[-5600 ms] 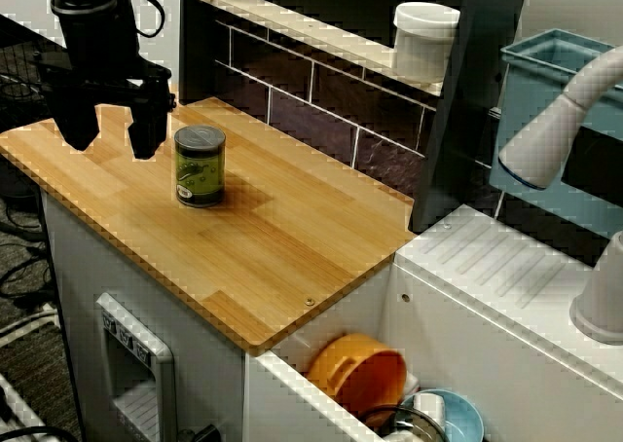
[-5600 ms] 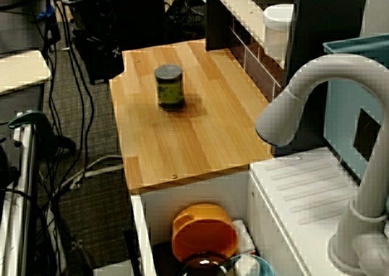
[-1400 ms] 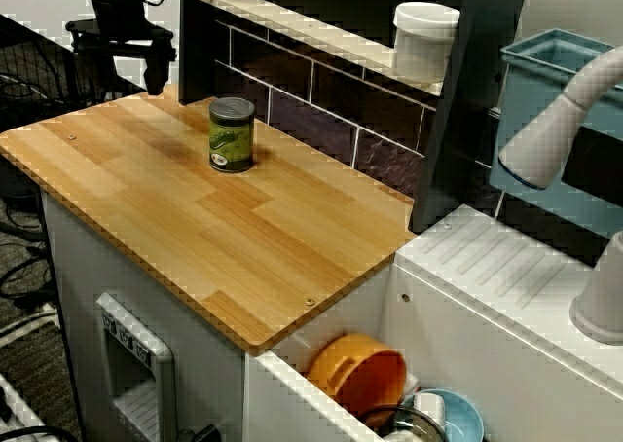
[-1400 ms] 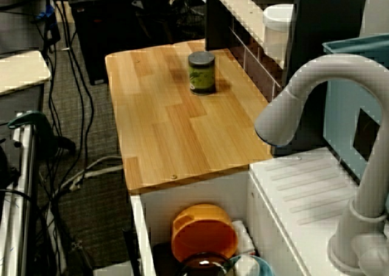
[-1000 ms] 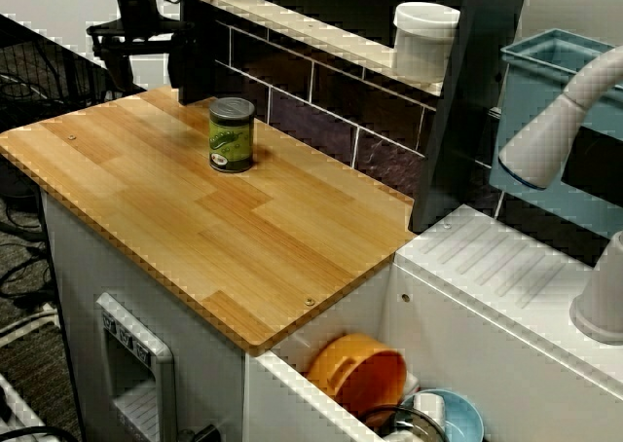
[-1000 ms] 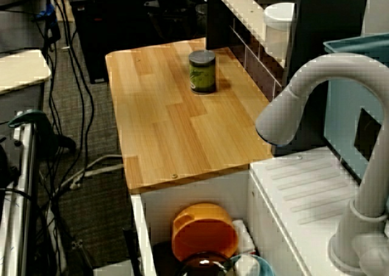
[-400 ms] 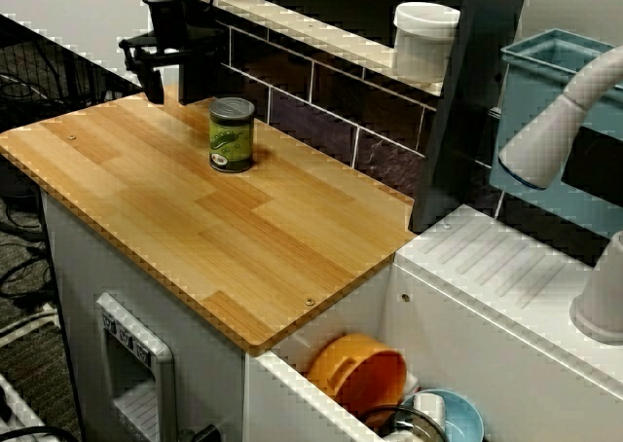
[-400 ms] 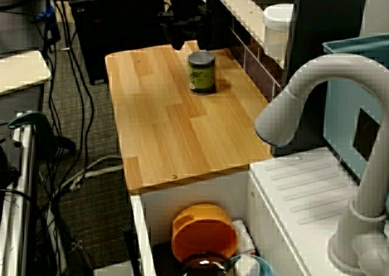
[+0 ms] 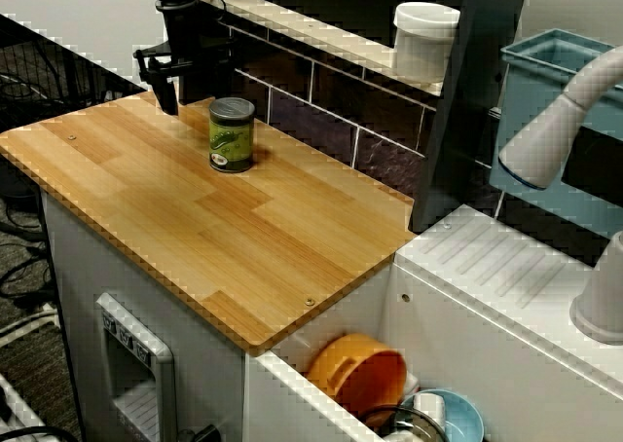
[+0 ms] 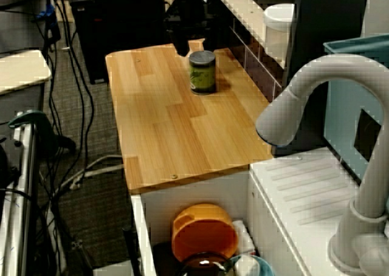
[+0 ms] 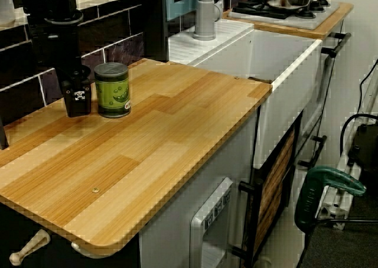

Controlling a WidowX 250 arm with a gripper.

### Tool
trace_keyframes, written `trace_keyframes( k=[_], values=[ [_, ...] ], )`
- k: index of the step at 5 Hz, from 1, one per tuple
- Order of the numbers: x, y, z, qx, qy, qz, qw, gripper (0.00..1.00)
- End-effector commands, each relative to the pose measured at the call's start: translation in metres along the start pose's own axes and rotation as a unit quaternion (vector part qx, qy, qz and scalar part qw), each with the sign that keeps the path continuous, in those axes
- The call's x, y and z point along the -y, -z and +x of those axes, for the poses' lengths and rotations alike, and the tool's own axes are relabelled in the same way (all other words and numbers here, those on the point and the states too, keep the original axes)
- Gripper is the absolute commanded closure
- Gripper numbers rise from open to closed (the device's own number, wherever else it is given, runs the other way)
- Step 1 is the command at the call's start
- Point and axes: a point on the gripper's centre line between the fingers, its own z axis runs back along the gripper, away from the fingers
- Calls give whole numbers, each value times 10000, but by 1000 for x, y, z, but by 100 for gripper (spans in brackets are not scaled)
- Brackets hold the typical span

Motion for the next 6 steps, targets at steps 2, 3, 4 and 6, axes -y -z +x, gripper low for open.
trace_keyframes(
  k=[2, 3, 4, 6],
  values=[
    [6, -20, -6, -91, -355, -203, 9991, 0],
    [4, -22, -16, -169, -327, -216, 9991, 0],
    [1, -24, -27, -253, -249, -216, 9991, 0],
    [-4, -28, -49, -521, -194, -199, 9983, 0]
  ],
)
